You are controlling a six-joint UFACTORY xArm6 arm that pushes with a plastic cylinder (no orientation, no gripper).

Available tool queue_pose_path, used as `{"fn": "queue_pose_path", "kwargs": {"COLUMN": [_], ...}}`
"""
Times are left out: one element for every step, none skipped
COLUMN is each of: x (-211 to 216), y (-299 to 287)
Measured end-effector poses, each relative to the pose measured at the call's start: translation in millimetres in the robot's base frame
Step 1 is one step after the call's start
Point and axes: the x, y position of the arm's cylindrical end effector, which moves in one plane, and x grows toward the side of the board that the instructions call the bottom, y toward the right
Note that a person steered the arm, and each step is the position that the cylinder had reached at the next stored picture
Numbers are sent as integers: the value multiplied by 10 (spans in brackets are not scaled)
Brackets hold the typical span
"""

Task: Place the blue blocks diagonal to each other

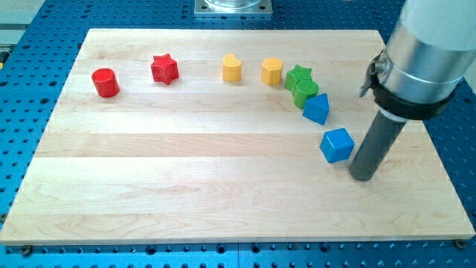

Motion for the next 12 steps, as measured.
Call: {"fn": "queue_pose_path", "kwargs": {"x": [-52,-303,-411,-32,-26,-41,-48,-54,-53,-52,-359,-799], "y": [-46,-46,-46,27,1171,1748,1761,1709,1454,1012,506,410]}}
